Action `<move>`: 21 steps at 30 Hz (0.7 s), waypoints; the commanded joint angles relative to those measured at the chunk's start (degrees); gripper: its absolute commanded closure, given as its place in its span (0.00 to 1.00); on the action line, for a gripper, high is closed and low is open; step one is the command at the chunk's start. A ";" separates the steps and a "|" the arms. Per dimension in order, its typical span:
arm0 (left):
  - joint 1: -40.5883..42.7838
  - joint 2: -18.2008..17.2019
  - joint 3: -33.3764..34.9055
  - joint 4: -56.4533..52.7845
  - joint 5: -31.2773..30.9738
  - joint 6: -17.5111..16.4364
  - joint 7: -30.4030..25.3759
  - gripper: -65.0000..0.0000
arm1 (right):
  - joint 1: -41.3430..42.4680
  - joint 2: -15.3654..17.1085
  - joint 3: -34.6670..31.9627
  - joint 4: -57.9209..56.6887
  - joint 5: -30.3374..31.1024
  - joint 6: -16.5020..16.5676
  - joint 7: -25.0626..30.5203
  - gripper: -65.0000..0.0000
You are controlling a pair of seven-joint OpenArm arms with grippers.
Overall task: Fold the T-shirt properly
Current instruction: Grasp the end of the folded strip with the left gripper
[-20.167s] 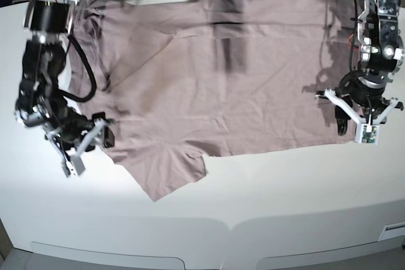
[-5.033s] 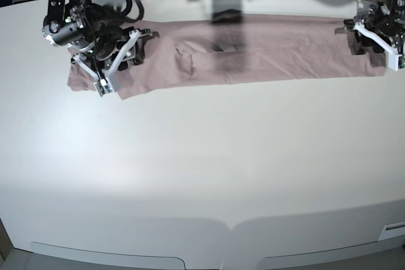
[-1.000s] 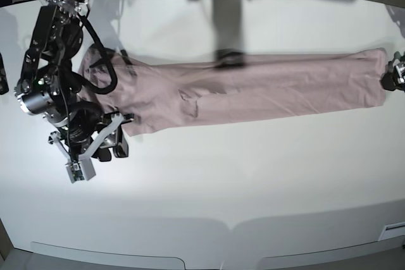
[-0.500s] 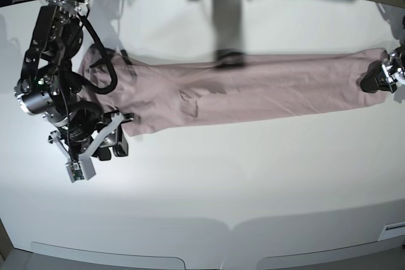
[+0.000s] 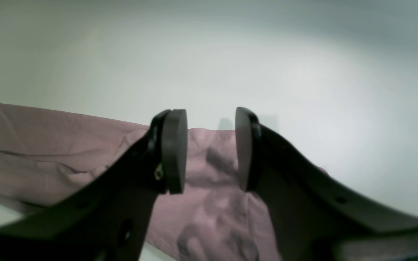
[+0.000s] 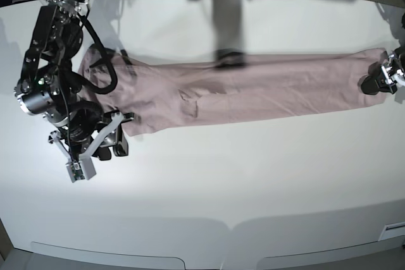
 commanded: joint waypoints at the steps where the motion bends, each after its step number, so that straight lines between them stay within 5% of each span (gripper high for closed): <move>1: -0.20 -0.85 0.04 0.20 1.60 0.57 0.37 0.35 | 1.11 0.46 0.13 1.11 0.46 0.26 0.92 0.65; 15: -0.20 -1.03 0.04 0.20 1.64 0.57 -5.18 0.36 | 1.11 0.44 0.13 1.11 0.46 0.26 0.76 0.65; 18: -0.20 -1.60 0.04 0.22 1.62 0.57 -5.14 0.47 | 1.11 0.44 0.13 1.11 0.48 0.28 0.76 0.65; 21: -0.22 -2.29 0.04 0.26 1.62 0.57 -4.87 0.68 | 1.09 0.46 0.13 1.11 0.46 0.26 0.74 0.65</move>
